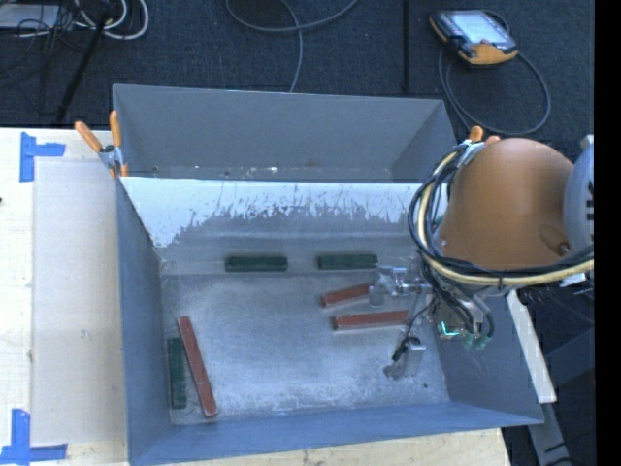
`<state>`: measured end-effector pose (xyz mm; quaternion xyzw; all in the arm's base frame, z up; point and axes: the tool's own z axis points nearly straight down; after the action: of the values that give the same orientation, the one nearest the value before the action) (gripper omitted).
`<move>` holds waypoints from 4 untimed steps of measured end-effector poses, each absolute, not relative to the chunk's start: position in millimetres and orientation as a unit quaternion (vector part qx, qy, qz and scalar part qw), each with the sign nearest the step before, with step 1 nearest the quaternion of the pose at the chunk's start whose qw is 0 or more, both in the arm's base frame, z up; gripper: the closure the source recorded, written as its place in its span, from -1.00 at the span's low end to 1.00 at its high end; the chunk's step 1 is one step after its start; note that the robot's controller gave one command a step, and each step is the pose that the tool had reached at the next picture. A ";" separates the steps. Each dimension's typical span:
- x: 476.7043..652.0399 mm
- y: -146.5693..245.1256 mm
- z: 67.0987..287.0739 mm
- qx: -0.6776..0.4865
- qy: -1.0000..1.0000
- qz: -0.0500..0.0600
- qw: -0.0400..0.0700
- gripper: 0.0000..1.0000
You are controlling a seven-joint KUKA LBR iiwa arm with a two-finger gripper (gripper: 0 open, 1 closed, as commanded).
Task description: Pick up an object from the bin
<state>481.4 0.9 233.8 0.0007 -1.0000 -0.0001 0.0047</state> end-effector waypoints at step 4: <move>534.8 -29.7 102.7 -0.070 -0.998 0.000 0.003 -1.00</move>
Offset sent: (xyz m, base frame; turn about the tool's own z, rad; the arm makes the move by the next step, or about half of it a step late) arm 0.0637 -0.0504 -0.1461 0.0540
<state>534.8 -29.7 102.7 -0.0701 -0.9975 -0.0002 0.0031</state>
